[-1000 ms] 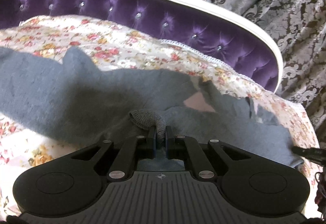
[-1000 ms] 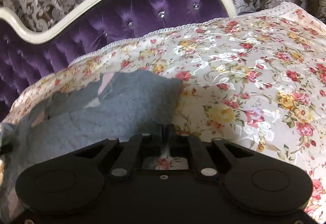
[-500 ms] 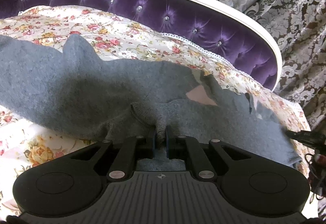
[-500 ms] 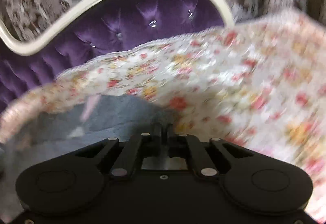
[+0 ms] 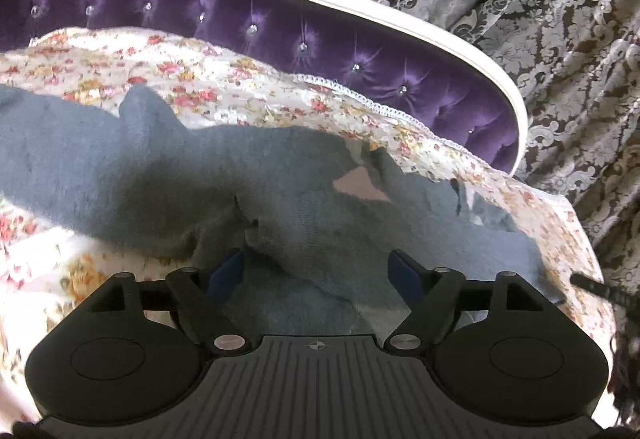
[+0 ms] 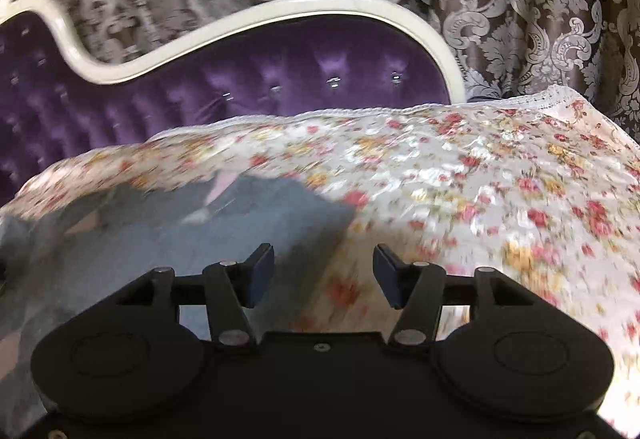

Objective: Fold small clothes

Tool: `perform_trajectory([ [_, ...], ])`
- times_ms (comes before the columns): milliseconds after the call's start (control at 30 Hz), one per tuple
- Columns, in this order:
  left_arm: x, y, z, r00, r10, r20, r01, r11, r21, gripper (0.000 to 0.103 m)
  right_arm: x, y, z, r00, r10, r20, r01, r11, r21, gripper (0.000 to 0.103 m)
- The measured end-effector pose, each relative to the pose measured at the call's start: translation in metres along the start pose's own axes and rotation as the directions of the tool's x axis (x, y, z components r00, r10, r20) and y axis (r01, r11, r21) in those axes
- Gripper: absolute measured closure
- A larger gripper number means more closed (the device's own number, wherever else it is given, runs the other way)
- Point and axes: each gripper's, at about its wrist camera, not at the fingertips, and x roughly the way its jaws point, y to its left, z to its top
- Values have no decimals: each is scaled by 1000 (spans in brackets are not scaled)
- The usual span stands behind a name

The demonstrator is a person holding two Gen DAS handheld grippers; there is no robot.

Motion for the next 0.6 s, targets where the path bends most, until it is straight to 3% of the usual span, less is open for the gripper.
perform_trajectory([
  [167,6,1,-7,999,21,-29,-21,1000,-9,25,-5,31,-26,999,-37,-25,32,988,-153,42],
  [267,5,-1,-9,999,20,-32,-20,1000,1,25,8,35,-30,997,-61,-42,53,982,-183,42],
  [400,6,-2,-13,999,31,-29,-30,999,20,25,19,26,-29,995,-95,-29,91,988,-124,42],
  [500,6,-3,-15,999,35,-24,-34,999,33,25,22,3,-31,984,-171,-54,171,985,2,40],
  [600,6,-3,-16,999,35,-22,-34,998,48,25,14,-7,-35,986,-161,-45,162,986,33,39],
])
